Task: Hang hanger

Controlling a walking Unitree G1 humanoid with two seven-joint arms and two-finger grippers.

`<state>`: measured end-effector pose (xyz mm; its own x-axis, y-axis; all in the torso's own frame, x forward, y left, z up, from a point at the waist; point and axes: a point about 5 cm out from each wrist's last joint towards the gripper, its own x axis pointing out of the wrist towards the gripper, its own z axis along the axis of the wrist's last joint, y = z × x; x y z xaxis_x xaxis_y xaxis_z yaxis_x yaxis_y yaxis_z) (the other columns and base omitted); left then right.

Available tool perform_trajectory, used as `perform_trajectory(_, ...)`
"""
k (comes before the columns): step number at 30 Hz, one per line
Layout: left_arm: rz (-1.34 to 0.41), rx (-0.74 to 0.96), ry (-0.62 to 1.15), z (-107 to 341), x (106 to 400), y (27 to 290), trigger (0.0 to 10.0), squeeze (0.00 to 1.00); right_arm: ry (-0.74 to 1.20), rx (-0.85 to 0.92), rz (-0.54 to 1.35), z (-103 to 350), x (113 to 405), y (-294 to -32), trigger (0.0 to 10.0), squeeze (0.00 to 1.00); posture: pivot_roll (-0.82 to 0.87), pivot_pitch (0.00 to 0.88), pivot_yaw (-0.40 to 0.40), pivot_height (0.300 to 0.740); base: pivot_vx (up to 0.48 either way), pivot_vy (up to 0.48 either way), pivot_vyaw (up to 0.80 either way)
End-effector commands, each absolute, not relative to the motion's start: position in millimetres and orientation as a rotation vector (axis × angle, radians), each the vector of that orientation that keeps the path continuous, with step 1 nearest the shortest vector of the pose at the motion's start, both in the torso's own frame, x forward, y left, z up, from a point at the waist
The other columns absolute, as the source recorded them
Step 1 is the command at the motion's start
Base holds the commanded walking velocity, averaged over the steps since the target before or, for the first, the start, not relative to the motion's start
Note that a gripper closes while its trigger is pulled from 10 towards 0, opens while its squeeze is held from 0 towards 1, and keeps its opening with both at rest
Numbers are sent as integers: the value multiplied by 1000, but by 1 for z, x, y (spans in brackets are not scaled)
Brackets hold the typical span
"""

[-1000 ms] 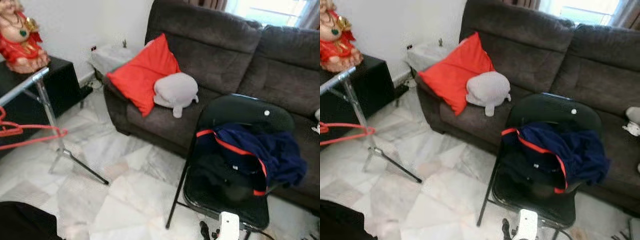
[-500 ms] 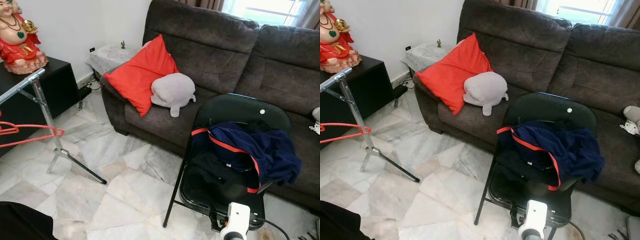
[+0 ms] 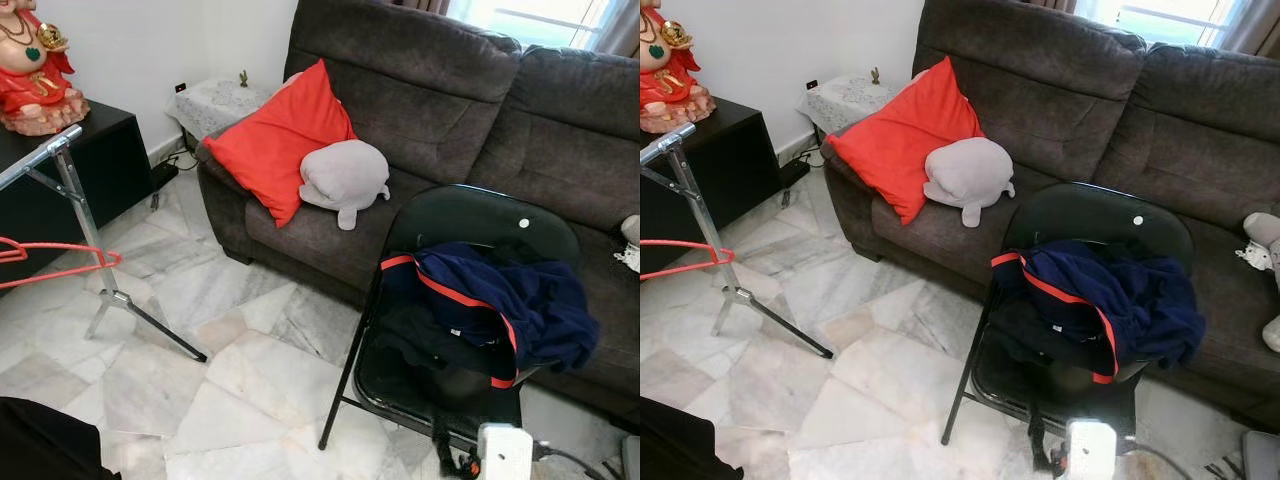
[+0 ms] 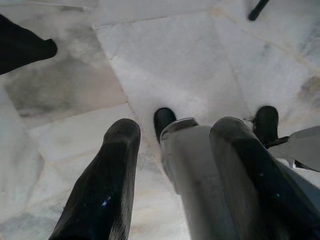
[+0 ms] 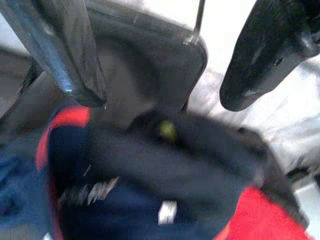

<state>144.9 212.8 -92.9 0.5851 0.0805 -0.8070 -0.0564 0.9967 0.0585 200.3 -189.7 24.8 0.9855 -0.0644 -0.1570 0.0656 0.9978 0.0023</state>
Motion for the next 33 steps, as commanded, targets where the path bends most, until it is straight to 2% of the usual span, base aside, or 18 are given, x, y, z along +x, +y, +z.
perform_trajectory(1,69,29,986,-98,135,209,10000,0,136,0,-112,33,203,-200,10000,0,-116,47,-88,740,0,0,0)
perform_trajectory(3,63,31,978,-96,139,208,10000,0,101,15,-131,42,217,-202,10000,0,-111,41,-84,740,0,0,0)
perform_trajectory(8,62,30,971,-95,142,208,10000,0,138,43,-98,42,220,-192,10000,0,-93,37,-83,740,0,0,0)
perform_trajectory(29,68,28,1008,-98,135,208,10000,0,164,27,-62,55,224,-186,10000,0,-99,58,-87,740,0,0,-777)
perform_trajectory(33,73,30,1010,-98,135,212,10000,0,146,24,-57,59,228,-185,10000,0,-97,61,-87,740,0,0,-159)
